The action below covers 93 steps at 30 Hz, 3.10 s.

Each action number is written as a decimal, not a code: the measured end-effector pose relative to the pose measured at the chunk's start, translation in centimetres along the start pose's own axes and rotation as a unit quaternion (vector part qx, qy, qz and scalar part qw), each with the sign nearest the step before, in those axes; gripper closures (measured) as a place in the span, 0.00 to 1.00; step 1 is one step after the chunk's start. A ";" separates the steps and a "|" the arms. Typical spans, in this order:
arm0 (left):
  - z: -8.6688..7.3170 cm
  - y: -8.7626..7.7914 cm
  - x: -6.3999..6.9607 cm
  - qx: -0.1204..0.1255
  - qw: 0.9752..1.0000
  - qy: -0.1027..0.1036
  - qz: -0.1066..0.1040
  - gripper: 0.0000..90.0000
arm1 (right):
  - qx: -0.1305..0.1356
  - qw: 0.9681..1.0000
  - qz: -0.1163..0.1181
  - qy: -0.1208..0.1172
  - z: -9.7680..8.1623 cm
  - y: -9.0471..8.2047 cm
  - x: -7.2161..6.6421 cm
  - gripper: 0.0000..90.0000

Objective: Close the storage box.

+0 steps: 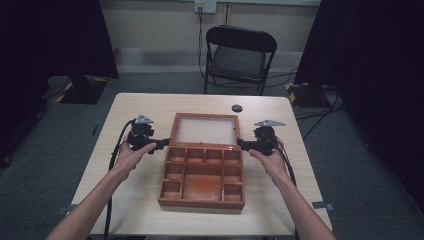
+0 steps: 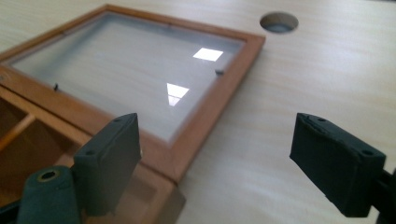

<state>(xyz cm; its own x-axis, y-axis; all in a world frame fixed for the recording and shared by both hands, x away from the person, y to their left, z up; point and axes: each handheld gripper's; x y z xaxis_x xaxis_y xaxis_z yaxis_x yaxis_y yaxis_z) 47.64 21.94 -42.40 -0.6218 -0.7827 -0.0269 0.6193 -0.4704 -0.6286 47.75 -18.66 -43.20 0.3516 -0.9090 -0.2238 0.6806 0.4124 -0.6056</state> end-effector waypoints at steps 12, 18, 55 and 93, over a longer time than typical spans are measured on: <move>1.4 3.6 -1.1 0.001 1.000 -0.028 -0.013 0.20 | -0.030 0.999 0.015 0.015 1.7 4.2 -0.4 0.16; 0.9 5.0 -1.2 -0.011 0.999 -0.043 -0.019 0.20 | -0.048 0.998 0.003 0.047 1.2 5.2 0.3 0.18; 0.3 8.9 -0.3 -0.049 0.989 -0.104 -0.089 0.05 | -0.102 0.982 0.091 0.127 0.2 8.5 0.1 0.08; 1.5 6.8 0.0 -0.021 0.993 -0.087 -0.072 0.27 | -0.037 0.995 0.054 0.076 1.6 5.9 -1.3 0.23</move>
<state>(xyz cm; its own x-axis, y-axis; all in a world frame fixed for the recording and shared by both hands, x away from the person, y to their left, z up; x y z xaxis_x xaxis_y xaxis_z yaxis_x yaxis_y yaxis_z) 52.61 18.14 -45.49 -0.6072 -0.7695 0.1980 0.5077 -0.5674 -0.6483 52.31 -14.96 -45.25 0.3149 -0.8609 -0.3997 0.5932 0.5072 -0.6252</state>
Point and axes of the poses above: each handheld gripper's, and its own axes: y roughly forward along the jaws, z roughly out of its top, x roughly to its right, and after that the axes turned 9 degrees about y, right-handed
